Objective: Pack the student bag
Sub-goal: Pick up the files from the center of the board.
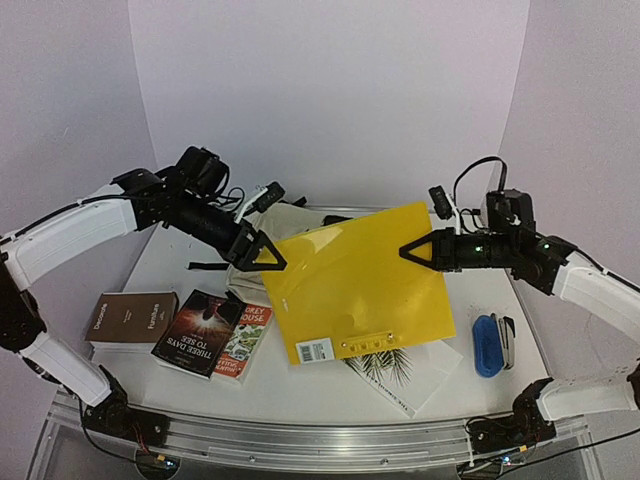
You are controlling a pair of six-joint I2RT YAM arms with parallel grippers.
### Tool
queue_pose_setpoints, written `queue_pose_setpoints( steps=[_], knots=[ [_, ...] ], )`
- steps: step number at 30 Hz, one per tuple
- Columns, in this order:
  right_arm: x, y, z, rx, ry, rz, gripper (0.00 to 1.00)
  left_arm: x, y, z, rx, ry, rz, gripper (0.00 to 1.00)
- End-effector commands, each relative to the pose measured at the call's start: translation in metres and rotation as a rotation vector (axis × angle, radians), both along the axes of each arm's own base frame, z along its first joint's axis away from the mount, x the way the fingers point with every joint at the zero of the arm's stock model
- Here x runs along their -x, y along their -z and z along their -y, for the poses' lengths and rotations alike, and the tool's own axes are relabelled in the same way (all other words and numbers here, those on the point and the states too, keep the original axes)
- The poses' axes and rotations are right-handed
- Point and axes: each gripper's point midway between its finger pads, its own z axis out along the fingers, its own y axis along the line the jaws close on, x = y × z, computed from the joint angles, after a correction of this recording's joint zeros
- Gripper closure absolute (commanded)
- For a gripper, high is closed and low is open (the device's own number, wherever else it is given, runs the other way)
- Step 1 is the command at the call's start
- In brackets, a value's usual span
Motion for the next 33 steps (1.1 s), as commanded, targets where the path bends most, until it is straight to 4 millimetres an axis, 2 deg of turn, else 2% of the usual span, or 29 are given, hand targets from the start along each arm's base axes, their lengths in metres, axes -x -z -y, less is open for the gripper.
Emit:
queue_pose_setpoints(
  steps=[1,5,10,14,17,20,26,33],
  knots=[
    [-0.051,-0.073,0.046,-0.092,0.423,0.174,1.0,-0.024,-0.046,-0.008,0.14,-0.178,0.15,0.17],
    [-0.066,-0.098,0.079,-0.122,0.64,0.219,1.0,-0.043,-0.044,-0.006,0.173,-0.276,0.156,0.12],
    [-0.065,-0.135,0.099,-0.188,0.735,0.335,1.0,-0.081,-0.008,0.005,0.073,-0.374,0.117,0.14],
    [-0.064,-0.143,0.115,-0.185,0.811,0.368,1.0,-0.102,0.02,0.023,0.025,-0.39,0.077,0.18],
    [-0.064,-0.139,0.129,-0.174,0.885,0.371,1.0,-0.109,0.036,0.043,0.017,-0.373,0.067,0.19],
    [-0.064,-0.13,0.135,-0.164,0.915,0.355,1.0,-0.111,0.047,0.067,-0.005,-0.341,0.101,0.19],
    [-0.07,-0.1,0.135,-0.123,0.936,0.302,1.0,-0.108,0.071,0.116,-0.069,-0.27,0.186,0.16],
    [-0.072,-0.079,0.129,-0.102,0.915,0.257,1.0,-0.12,0.102,0.148,-0.159,-0.266,0.293,0.14]
  ],
)
